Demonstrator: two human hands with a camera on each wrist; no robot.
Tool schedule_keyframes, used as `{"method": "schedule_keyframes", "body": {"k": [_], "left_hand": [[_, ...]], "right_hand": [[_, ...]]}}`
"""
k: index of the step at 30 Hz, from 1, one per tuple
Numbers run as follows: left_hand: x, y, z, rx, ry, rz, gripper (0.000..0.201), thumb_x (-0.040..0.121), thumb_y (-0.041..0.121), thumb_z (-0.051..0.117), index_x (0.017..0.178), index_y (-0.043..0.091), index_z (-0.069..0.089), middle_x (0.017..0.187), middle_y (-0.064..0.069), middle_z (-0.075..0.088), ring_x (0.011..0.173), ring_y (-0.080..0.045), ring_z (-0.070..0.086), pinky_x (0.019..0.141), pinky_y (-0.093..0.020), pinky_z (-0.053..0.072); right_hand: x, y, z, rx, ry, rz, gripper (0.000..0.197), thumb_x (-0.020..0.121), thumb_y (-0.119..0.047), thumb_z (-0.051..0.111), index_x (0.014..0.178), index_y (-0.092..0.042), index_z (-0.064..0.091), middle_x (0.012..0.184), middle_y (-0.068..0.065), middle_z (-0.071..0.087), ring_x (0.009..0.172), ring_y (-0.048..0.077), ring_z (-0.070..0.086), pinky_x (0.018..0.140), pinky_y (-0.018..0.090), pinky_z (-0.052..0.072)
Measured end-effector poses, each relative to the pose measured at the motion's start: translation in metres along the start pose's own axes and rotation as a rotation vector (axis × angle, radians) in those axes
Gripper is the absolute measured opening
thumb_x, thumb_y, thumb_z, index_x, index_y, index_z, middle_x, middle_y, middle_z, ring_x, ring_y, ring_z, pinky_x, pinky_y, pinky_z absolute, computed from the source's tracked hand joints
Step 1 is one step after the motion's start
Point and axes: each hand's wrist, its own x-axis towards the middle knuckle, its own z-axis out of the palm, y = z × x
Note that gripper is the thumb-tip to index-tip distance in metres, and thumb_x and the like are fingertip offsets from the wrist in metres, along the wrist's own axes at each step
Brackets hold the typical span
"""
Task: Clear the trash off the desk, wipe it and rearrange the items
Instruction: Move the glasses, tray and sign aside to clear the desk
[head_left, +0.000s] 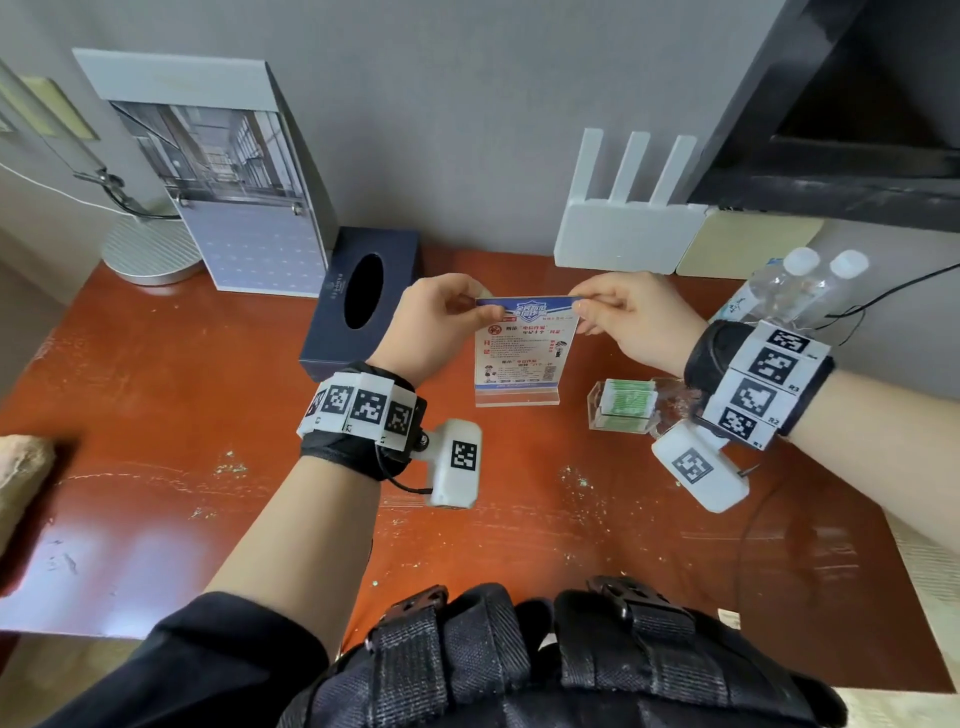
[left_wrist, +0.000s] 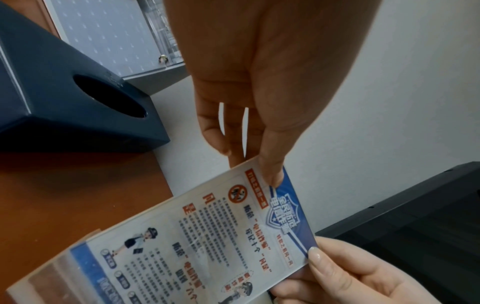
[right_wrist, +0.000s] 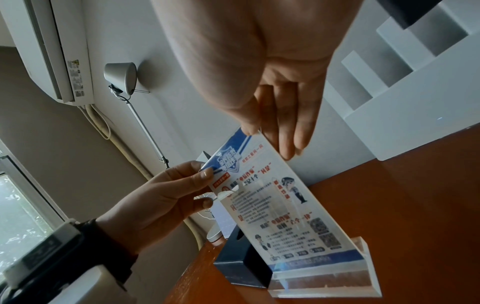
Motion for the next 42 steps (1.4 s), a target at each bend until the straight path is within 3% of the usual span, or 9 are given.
{"method": "schedule_keyframes", "body": {"k": [3, 6, 15, 19, 24, 27, 31, 37, 42], "left_hand": [[0.008, 0.005, 0.015, 0.007, -0.01, 0.003, 0.013, 0.084, 0.021, 0.071, 0.086, 0.009, 0.067, 0.085, -0.002, 0.072, 0.079, -0.012, 0.067, 0.072, -0.024, 0.052], [0.018, 0.009, 0.032, 0.023, -0.021, 0.003, 0.012, 0.083, 0.019, 0.071, 0.086, 0.009, 0.068, 0.085, -0.002, 0.072, 0.082, -0.016, 0.068, 0.076, -0.028, 0.054], [0.048, 0.017, 0.08, 0.055, -0.023, 0.004, 0.005, 0.083, 0.012, 0.07, 0.085, 0.008, 0.07, 0.079, 0.003, 0.066, 0.074, -0.009, 0.061, 0.07, -0.019, 0.049], [0.056, 0.015, 0.103, 0.066, -0.056, 0.005, 0.004, 0.082, 0.009, 0.069, 0.085, 0.009, 0.072, 0.079, 0.004, 0.066, 0.068, 0.002, 0.056, 0.064, -0.007, 0.044], [0.06, 0.013, 0.122, 0.108, -0.131, -0.006, 0.008, 0.083, 0.01, 0.069, 0.089, 0.009, 0.074, 0.086, -0.003, 0.071, 0.073, -0.009, 0.062, 0.066, -0.01, 0.047], [0.062, 0.013, 0.129, 0.095, -0.155, -0.012, 0.009, 0.083, 0.009, 0.069, 0.089, 0.007, 0.074, 0.089, -0.006, 0.073, 0.075, -0.011, 0.063, 0.067, -0.012, 0.049], [0.063, 0.015, 0.135, 0.075, -0.197, -0.026, 0.008, 0.084, 0.009, 0.068, 0.089, 0.008, 0.074, 0.089, -0.005, 0.073, 0.078, -0.013, 0.066, 0.073, -0.02, 0.053], [0.063, 0.015, 0.14, 0.026, -0.231, -0.036, 0.006, 0.083, 0.007, 0.068, 0.087, 0.008, 0.073, 0.088, -0.006, 0.073, 0.072, -0.007, 0.062, 0.069, -0.012, 0.049], [0.065, 0.016, 0.141, 0.03, -0.254, -0.036, 0.007, 0.085, 0.008, 0.066, 0.09, 0.007, 0.071, 0.09, -0.007, 0.072, 0.077, -0.01, 0.063, 0.066, -0.006, 0.047]], "right_hand": [[0.001, 0.014, -0.008, -0.025, 0.005, 0.015, 0.023, 0.096, -0.011, 0.051, 0.114, -0.004, 0.063, 0.088, 0.003, 0.066, 0.081, 0.017, 0.065, 0.082, 0.029, 0.054], [0.003, 0.031, -0.016, -0.025, 0.019, 0.039, 0.023, 0.096, -0.012, 0.051, 0.114, -0.005, 0.063, 0.086, 0.002, 0.067, 0.078, 0.014, 0.064, 0.082, 0.028, 0.053], [0.014, 0.078, -0.036, -0.06, 0.053, 0.081, 0.025, 0.095, -0.011, 0.053, 0.116, -0.005, 0.065, 0.097, 0.005, 0.069, 0.087, 0.016, 0.065, 0.079, 0.017, 0.047], [0.015, 0.099, -0.042, -0.087, 0.064, 0.1, 0.025, 0.095, -0.01, 0.054, 0.116, -0.005, 0.067, 0.103, 0.008, 0.071, 0.091, 0.021, 0.065, 0.088, 0.024, 0.048], [0.01, 0.119, -0.045, -0.103, 0.049, 0.145, 0.027, 0.095, -0.012, 0.054, 0.119, -0.006, 0.065, 0.112, 0.009, 0.069, 0.102, 0.021, 0.064, 0.096, 0.026, 0.045], [0.007, 0.129, -0.046, -0.101, 0.028, 0.174, 0.028, 0.095, -0.015, 0.054, 0.12, -0.008, 0.065, 0.115, 0.009, 0.068, 0.105, 0.022, 0.063, 0.099, 0.035, 0.047], [0.003, 0.135, -0.049, -0.103, 0.026, 0.193, 0.028, 0.095, -0.016, 0.054, 0.12, -0.009, 0.065, 0.113, 0.008, 0.068, 0.101, 0.019, 0.063, 0.096, 0.03, 0.046], [-0.003, 0.135, -0.053, -0.102, 0.024, 0.208, 0.028, 0.096, -0.014, 0.052, 0.12, -0.008, 0.064, 0.106, 0.008, 0.07, 0.088, 0.016, 0.064, 0.086, 0.023, 0.045], [-0.004, 0.134, -0.057, -0.113, 0.003, 0.204, 0.028, 0.097, -0.014, 0.051, 0.121, -0.008, 0.063, 0.102, 0.002, 0.068, 0.083, 0.015, 0.064, 0.075, 0.017, 0.045]]}}
